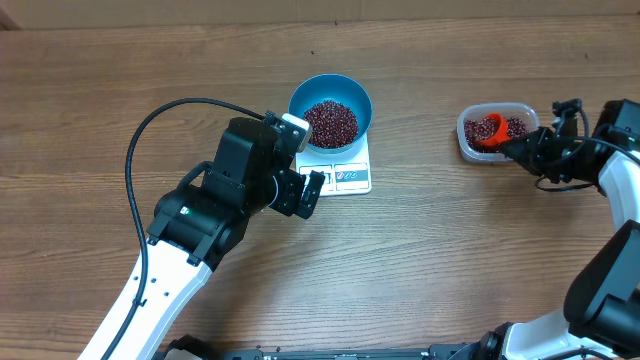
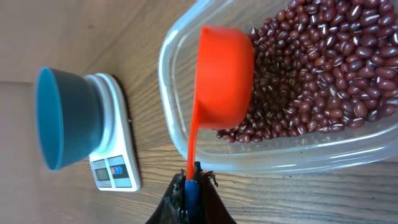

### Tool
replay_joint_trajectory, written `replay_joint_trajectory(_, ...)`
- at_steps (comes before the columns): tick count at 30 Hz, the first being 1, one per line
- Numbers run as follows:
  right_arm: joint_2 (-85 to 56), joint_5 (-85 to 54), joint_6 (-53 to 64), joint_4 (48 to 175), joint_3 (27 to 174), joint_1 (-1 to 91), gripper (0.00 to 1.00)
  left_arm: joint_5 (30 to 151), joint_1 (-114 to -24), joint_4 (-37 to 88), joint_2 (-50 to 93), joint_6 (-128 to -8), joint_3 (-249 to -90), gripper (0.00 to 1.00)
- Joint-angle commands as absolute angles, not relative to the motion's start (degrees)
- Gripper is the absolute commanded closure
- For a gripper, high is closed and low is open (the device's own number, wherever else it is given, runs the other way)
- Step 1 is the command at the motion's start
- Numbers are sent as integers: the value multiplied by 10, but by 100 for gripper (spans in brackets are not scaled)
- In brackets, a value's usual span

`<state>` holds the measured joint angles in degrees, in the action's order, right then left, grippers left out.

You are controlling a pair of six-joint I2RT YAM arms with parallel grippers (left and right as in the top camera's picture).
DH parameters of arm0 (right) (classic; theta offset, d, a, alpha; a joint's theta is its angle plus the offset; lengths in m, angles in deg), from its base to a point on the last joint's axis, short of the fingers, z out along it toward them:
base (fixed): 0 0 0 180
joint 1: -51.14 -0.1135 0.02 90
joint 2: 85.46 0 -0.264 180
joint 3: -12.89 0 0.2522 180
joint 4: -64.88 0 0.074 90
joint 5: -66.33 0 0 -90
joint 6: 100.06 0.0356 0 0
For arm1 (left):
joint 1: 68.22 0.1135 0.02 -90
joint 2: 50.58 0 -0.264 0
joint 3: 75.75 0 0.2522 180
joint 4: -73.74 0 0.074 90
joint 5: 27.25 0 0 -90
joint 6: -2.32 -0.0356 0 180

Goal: Scoop item into bowl and weigh 150g on scale
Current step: 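Lower the scoop into the beans and drag to fill it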

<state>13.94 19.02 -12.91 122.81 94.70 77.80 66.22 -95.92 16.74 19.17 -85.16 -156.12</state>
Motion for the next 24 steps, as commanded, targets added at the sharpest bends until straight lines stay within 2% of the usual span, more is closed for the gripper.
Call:
replay_joint_trajectory(1,146,242,-135,1225,944,794,97,667,-956,169,194,-864,-1556,0)
replay_joint_trajectory(14,146,288,-136,1225,944,809,96,667,-956,169,194,-864,-1556,0)
replay_joint_trajectory(24,146,378,-149,1224,944,809,96,667,-956,169,194,-864,-1556,0)
